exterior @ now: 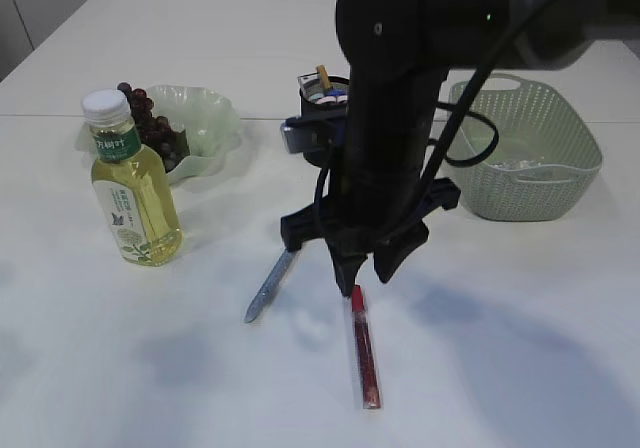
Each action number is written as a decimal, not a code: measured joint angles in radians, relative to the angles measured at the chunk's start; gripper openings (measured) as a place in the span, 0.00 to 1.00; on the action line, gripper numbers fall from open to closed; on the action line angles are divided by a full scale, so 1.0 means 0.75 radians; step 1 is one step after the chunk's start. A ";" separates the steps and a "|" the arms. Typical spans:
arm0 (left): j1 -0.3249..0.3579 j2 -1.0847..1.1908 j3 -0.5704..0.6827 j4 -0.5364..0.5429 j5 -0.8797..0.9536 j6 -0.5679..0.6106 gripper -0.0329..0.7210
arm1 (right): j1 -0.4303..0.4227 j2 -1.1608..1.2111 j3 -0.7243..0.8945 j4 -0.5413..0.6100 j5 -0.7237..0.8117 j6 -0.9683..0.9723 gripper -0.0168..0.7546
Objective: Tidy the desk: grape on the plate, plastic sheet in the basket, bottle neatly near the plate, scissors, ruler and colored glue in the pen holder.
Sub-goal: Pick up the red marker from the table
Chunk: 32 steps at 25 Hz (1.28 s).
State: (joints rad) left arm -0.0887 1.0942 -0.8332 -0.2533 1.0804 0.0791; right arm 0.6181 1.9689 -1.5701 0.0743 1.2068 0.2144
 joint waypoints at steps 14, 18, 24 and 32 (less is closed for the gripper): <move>0.000 0.000 0.000 0.000 0.003 0.000 0.45 | 0.038 -0.002 0.254 -0.011 -0.320 0.223 0.47; 0.000 0.000 0.000 0.000 0.004 0.000 0.45 | 0.038 -0.002 0.256 -0.053 -0.385 0.313 0.47; 0.000 0.000 0.000 0.000 0.004 0.001 0.45 | 0.038 0.013 0.256 -0.150 -0.401 0.410 0.47; 0.000 0.000 0.000 0.000 0.004 0.001 0.45 | 0.038 0.093 0.256 -0.155 -0.409 0.413 0.44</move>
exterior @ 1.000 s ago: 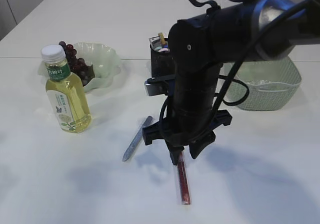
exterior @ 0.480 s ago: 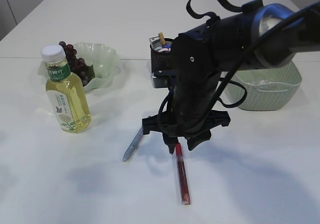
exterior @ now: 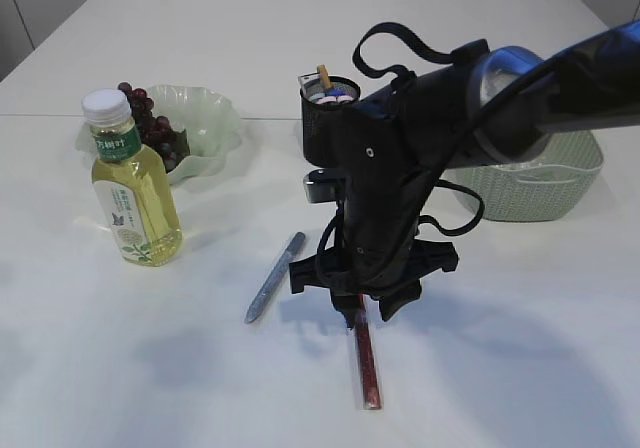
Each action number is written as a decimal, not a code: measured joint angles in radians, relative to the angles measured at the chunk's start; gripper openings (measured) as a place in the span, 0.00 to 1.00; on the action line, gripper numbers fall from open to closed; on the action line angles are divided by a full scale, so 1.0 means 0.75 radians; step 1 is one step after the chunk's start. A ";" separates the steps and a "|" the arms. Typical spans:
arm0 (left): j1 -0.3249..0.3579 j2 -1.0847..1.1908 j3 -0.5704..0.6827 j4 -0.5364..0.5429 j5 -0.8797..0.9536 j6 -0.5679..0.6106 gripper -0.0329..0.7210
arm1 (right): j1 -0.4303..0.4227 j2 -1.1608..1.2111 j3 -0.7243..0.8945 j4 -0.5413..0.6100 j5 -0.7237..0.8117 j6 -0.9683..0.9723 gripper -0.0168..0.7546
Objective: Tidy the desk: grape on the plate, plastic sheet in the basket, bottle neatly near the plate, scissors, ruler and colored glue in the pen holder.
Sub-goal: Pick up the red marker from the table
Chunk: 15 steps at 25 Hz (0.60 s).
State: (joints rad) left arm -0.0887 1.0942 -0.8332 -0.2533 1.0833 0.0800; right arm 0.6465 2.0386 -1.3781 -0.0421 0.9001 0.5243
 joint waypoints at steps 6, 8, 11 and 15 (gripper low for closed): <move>0.000 0.000 0.000 0.000 0.000 0.000 0.45 | 0.000 0.040 0.000 -0.002 -0.021 0.000 0.44; 0.000 0.000 0.000 0.000 0.000 0.000 0.45 | 0.000 0.054 0.000 -0.002 -0.024 0.000 0.44; 0.000 0.000 0.000 0.000 0.000 0.002 0.45 | 0.000 0.067 0.000 -0.002 -0.028 0.000 0.44; 0.000 0.000 0.000 0.000 0.000 0.002 0.45 | 0.000 0.081 0.000 -0.002 -0.033 0.000 0.44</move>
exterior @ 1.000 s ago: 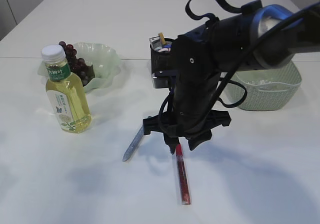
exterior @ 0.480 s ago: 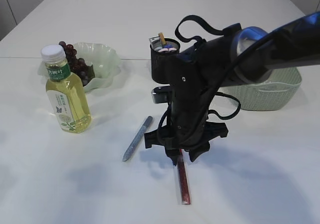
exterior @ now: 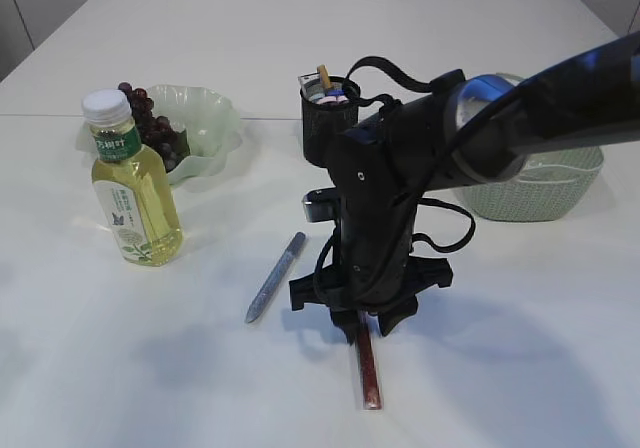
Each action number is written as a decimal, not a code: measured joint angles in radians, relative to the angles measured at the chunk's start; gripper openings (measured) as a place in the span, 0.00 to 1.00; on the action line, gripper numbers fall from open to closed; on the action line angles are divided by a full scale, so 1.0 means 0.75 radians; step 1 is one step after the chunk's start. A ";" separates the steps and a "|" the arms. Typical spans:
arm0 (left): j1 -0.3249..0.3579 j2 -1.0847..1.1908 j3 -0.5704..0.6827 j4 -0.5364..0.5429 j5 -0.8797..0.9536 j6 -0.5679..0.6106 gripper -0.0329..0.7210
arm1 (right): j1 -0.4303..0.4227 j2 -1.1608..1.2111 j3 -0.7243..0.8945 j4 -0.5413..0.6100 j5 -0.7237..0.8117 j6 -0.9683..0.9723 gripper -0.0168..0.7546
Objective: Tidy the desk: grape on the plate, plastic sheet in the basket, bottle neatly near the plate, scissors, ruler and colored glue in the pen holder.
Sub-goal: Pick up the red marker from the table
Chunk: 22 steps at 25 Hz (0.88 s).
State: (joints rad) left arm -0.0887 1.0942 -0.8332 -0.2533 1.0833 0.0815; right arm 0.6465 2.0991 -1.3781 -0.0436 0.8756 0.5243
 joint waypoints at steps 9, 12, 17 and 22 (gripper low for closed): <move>0.000 0.000 0.000 0.000 0.002 0.000 0.45 | 0.000 0.014 0.000 0.003 -0.024 0.000 0.41; 0.000 0.000 0.000 0.000 0.002 0.000 0.45 | 0.000 0.014 0.000 0.005 -0.028 0.000 0.34; 0.000 0.000 0.000 0.000 0.002 0.000 0.45 | 0.000 0.014 0.000 0.005 -0.030 0.000 0.20; 0.000 0.000 0.000 0.000 0.002 0.000 0.45 | 0.000 0.014 -0.003 0.005 -0.027 -0.002 0.13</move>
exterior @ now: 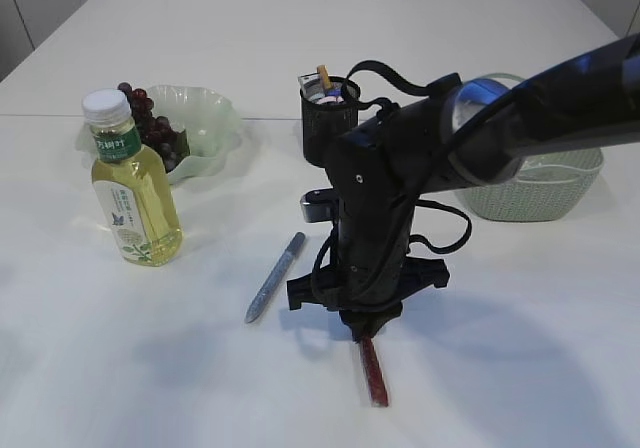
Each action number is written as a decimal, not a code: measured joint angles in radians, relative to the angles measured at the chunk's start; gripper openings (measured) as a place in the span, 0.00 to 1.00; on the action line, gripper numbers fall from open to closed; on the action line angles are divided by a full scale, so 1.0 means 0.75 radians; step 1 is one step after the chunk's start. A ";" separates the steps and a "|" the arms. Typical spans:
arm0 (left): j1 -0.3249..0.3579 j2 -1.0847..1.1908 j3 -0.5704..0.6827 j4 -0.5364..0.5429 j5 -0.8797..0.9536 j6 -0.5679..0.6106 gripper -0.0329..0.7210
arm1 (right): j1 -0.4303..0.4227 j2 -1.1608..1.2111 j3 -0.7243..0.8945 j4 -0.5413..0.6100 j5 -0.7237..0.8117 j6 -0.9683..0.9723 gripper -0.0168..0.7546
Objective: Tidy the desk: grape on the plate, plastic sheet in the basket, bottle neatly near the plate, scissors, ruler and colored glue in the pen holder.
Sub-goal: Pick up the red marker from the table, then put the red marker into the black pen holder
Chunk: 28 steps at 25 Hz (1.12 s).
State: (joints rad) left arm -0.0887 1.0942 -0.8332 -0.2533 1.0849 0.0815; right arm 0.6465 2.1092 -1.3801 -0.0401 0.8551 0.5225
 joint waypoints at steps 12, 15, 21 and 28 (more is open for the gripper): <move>0.000 0.000 0.000 0.000 -0.008 0.000 0.45 | -0.159 -0.121 -0.176 0.022 0.138 -0.252 0.13; 0.000 0.000 0.000 0.000 -0.008 0.000 0.45 | -0.261 -0.179 -0.280 0.036 0.170 -0.382 0.13; 0.000 0.000 0.000 0.000 -0.008 0.000 0.45 | -0.488 -0.188 -0.544 0.334 0.152 -0.728 0.13; 0.000 0.000 0.000 -0.002 -0.008 0.000 0.45 | -0.655 -0.143 -0.653 0.908 -0.018 -1.322 0.13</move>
State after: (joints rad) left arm -0.0887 1.0942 -0.8332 -0.2551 1.0792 0.0815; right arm 0.1554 2.0022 -1.8697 0.6411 0.8416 -0.4688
